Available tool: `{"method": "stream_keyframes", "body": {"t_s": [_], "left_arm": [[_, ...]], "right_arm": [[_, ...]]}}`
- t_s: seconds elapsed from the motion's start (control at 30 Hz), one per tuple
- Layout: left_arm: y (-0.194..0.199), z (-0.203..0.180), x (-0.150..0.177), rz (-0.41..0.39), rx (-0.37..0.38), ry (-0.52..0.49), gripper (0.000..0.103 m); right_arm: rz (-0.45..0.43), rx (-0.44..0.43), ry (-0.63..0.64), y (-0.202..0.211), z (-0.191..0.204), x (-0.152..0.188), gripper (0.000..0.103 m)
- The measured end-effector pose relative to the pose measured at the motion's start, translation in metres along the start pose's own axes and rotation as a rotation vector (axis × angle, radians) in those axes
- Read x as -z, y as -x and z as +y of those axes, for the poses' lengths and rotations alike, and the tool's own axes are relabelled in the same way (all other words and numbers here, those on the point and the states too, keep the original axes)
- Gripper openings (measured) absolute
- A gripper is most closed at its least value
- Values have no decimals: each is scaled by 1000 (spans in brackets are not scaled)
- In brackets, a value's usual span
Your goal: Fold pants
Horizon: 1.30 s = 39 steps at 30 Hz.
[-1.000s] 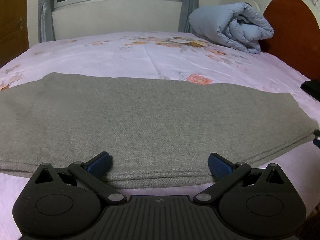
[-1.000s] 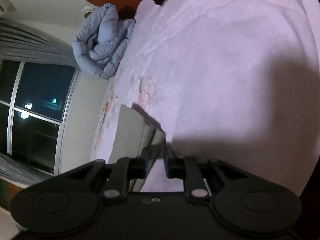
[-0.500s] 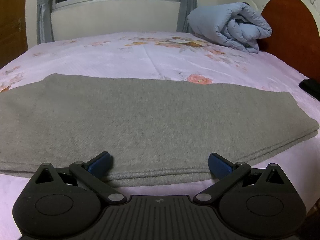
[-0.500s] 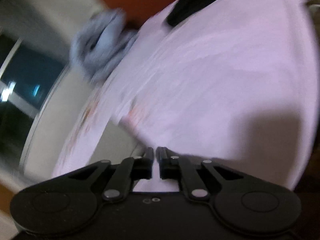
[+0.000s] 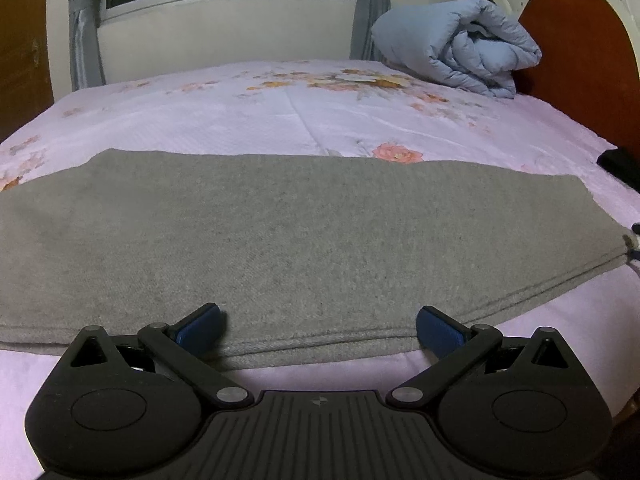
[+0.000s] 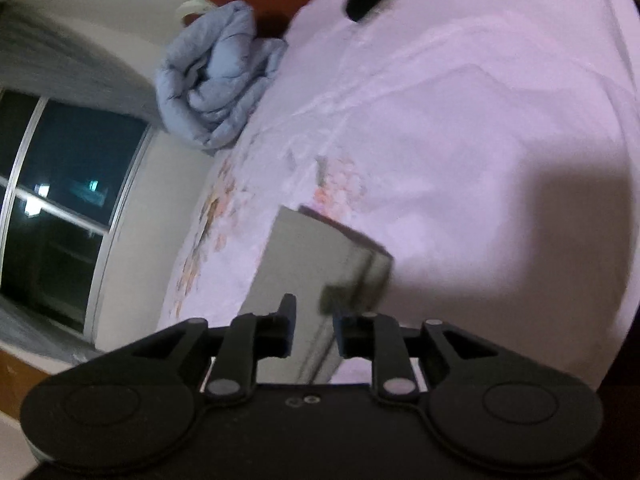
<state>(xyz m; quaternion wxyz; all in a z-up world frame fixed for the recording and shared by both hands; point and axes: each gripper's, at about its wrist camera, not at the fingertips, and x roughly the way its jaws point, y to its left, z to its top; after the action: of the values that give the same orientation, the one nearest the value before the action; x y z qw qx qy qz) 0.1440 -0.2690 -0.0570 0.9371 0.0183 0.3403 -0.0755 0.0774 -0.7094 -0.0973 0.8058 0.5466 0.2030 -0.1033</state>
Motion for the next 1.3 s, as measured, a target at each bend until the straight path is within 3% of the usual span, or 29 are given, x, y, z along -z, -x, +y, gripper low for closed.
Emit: {"method": "stream_keyframes", "body": {"t_s": [0.2,0.3,0.43,0.5,0.57,0.63,0.67,0.8,1.07,1.23,1.3], "left_arm": [[-2,1,-2,10,3,-4,103],[-1,1,-1,9,0,-5,103],[-2,0,-1,10,-1,-8,103],[-2,0,-1,13,1,-12,103],[-1,2,-3,17,7,-12,103],[4,5,-7,2,6,15,103],[6,6,-8,-9,4,29,103],[2,-1,-12,-4,10,50,103],[-15,-25,-15,39,-13,33,103],[-8,-37,-16,11,3,20,103],[-14,-41,-15,50,4,11,103]], "right_arm": [[8,-57,-61,-14,-12,-1,20],[6,-82,-25,-14,-4,-3,0],[-33,-81,16,4,0,2,0],[18,-1,2,-7,-18,4,0],[43,-42,-37,-11,-29,2,0],[8,-78,-23,4,-23,-2,14],[-6,-82,-9,12,-20,-3,27],[-8,-83,-17,25,-23,-3,46],[8,-81,23,11,-20,-1,50],[11,-83,4,5,-19,2,55],[16,-100,-18,3,-21,2,55]]}}
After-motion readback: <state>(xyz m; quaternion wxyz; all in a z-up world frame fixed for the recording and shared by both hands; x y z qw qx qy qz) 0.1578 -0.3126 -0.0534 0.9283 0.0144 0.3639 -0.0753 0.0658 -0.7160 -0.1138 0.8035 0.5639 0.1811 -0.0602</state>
